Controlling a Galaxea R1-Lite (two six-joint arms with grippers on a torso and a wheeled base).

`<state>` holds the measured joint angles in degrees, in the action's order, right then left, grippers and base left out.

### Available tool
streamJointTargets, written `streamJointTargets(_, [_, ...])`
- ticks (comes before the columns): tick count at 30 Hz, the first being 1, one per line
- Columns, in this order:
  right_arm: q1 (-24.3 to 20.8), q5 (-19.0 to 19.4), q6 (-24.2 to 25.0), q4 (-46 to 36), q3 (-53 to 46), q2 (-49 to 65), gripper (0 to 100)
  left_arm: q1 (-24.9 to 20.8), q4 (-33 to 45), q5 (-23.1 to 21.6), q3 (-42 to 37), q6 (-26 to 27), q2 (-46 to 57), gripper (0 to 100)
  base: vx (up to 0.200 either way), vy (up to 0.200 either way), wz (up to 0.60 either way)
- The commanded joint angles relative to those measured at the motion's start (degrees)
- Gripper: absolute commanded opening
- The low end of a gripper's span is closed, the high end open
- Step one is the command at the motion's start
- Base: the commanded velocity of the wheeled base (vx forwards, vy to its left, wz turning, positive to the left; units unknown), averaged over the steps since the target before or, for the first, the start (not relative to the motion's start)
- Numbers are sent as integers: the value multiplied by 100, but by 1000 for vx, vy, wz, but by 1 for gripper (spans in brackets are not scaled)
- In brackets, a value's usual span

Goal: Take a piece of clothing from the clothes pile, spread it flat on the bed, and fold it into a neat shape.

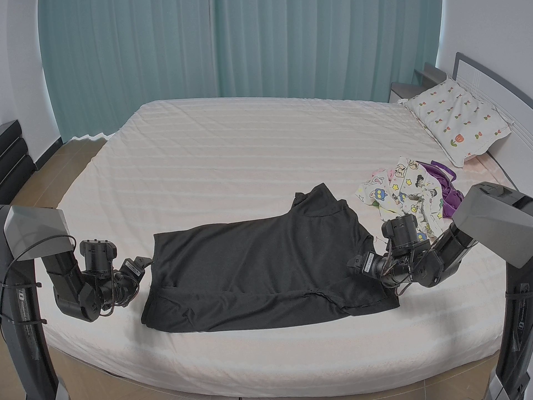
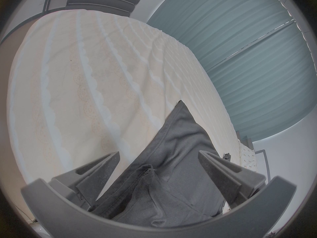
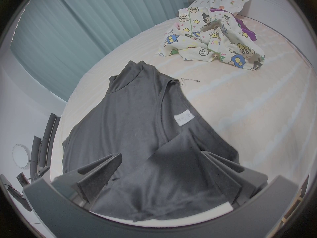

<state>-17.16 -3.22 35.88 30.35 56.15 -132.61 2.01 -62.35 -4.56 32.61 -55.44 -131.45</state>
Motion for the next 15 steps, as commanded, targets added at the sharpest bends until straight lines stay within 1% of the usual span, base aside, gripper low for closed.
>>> streamJointTargets(1, [249,41,-239,304,247,-591,100,1,-5,-1,0,-2,-3,100,0,0,0])
streamJointTargets(4, [275,93,-380,463,256,-679,100,1,-5,-1,0,-2,-3,100,0,0,0])
streamJointTargets(5, [275,93,-380,463,256,-679,100,1,-5,-1,0,-2,-3,100,0,0,0])
streamJointTargets(7, [275,225,-388,550,256,-705,100,-8,-5,8,0,-2,-3,100,0,0,0])
streamJointTargets(9, [284,243,-371,568,274,-714,100,1,-5,8,0,-2,-3,100,0,0,0])
streamJointTargets(10, [284,243,-362,568,274,-714,0,1,-5,8,0,-2,-3,100,0,0,0])
streamJointTargets(15, [380,234,-318,744,239,-714,0,1,-5,8,0,-2,-3,100,0,0,0])
